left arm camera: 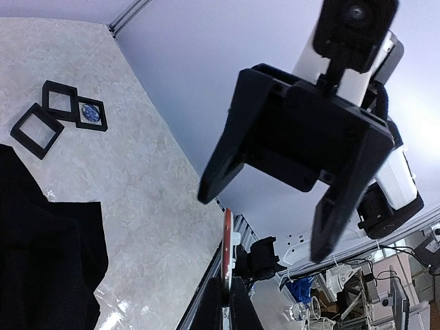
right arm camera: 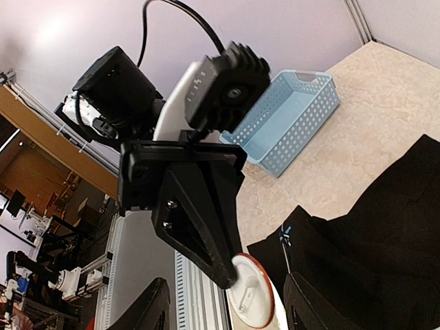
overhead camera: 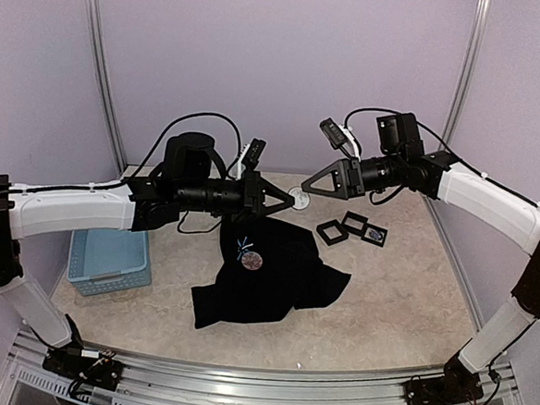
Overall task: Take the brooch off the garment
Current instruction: Pass from the left arm to the right
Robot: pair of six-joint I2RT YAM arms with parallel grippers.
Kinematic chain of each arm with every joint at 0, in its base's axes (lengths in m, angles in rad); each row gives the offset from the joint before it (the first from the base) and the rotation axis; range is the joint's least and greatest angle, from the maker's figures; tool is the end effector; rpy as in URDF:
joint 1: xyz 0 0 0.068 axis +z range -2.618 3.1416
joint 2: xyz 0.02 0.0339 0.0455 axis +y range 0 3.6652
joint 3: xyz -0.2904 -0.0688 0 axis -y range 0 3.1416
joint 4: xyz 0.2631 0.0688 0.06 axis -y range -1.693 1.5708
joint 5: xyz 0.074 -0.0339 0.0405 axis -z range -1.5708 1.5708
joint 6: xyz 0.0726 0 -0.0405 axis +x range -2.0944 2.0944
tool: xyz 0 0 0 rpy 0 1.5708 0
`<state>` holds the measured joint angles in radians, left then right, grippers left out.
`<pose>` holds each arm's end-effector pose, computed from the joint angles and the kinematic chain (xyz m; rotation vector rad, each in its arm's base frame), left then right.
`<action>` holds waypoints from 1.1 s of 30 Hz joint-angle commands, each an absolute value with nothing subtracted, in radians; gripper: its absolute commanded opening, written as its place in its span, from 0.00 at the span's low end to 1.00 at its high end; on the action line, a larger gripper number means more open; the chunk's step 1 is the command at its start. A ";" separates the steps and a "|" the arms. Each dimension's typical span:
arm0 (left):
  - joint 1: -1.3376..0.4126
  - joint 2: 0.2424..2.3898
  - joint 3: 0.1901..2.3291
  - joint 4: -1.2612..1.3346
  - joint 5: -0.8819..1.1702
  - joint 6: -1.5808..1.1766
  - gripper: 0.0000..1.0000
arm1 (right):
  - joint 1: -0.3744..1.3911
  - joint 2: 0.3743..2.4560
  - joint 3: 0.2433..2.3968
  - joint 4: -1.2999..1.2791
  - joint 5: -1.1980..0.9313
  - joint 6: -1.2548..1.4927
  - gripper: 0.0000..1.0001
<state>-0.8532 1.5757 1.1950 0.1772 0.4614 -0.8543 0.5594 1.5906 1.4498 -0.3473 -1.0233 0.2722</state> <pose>0.2545 -0.3408 0.3337 0.3880 2.0337 -1.5626 0.3005 0.2613 0.3739 -0.9753 1.9238 1.5460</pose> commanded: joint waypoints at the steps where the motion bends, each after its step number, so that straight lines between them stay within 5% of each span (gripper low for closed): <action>1: -0.856 1.537 1.187 0.250 0.497 -0.823 0.00 | 0.551 1.632 1.451 -0.453 -0.991 0.242 0.55; 8: -0.853 1.540 1.184 0.241 0.488 -0.830 0.00 | 0.549 1.628 1.445 -0.417 -1.059 0.253 0.37; 17: -0.848 1.532 1.170 0.240 0.477 -0.835 0.00 | 0.525 1.609 1.394 -0.276 -1.129 0.358 0.24; 26: -0.845 1.536 1.167 0.241 0.482 -0.840 0.00 | 0.512 1.589 1.348 -0.151 -1.163 0.455 0.22; 33: -0.844 1.540 1.172 0.239 0.486 -0.839 0.00 | 0.512 1.591 1.344 -0.147 -1.173 0.456 0.08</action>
